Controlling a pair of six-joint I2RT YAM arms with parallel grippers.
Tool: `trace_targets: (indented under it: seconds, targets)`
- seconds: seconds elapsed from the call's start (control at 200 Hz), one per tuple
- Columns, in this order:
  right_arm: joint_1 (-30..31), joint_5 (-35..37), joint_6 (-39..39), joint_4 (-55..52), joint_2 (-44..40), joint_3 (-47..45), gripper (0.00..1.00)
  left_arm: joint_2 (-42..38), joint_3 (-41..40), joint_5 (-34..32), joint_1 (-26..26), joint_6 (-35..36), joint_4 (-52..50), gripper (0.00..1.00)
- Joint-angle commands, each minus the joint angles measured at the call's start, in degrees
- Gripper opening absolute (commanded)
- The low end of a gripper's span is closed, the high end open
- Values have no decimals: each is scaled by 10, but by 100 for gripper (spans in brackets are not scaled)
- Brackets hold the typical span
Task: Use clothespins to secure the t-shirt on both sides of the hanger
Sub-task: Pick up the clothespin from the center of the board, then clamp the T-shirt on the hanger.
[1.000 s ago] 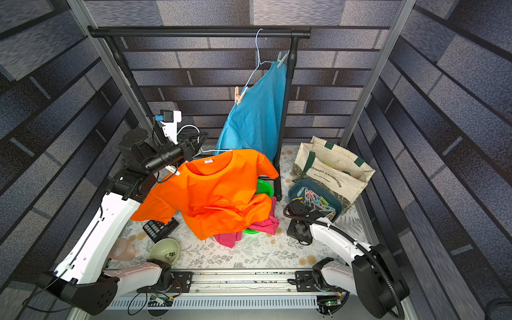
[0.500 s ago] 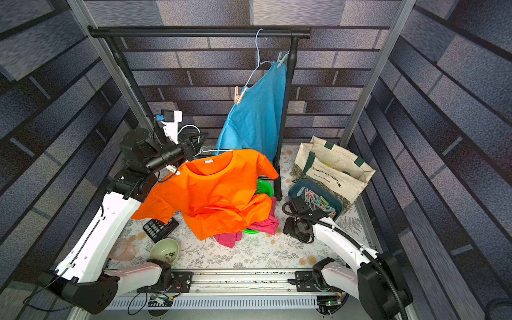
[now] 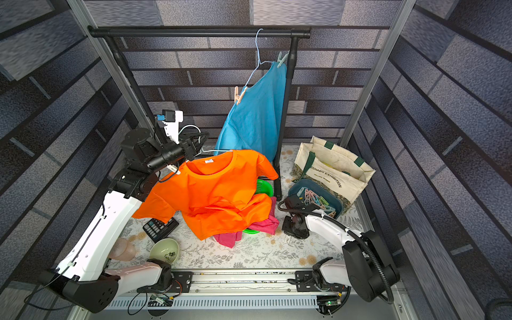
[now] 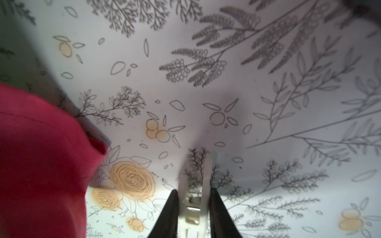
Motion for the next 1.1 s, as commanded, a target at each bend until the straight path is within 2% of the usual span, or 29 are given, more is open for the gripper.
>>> trace_targets:
  seconds: [0.0,0.045,0.12,0.251,0.311,0.436,0.501,0.676,0.747,0.867,0.962,1.097]
  targets:
    - [2,9,-4,4,6,3,41,3,16,7,-3,-9,12,18]
    - [3,10,-5,8,16,1,46,3,15,6,-3,-10,14,18]
    - [2,10,-5,19,40,-2,46,2,15,8,-3,-11,14,18]
    - [3,7,5,39,47,-13,34,-2,16,8,-3,-10,9,18]
    - [3,9,7,35,34,-12,32,-3,17,6,-4,-8,8,18]
    - [2,31,-1,2,-24,5,29,-5,19,5,-3,-6,8,18]
    - [3,40,-17,-11,-71,22,24,-5,18,7,-3,-6,8,18]
    - [1,37,-109,-20,-180,126,13,0,33,31,-3,1,-19,14]
    - [0,14,-153,8,-204,174,7,-2,37,47,-4,7,-27,14]
    - [0,-64,-229,110,-229,227,4,-10,36,76,-5,17,-38,13]
    - [0,-146,-268,202,-226,250,3,-20,34,97,-5,22,-45,12]
    - [0,-272,-294,301,-195,315,2,-37,34,129,-5,32,-59,5]
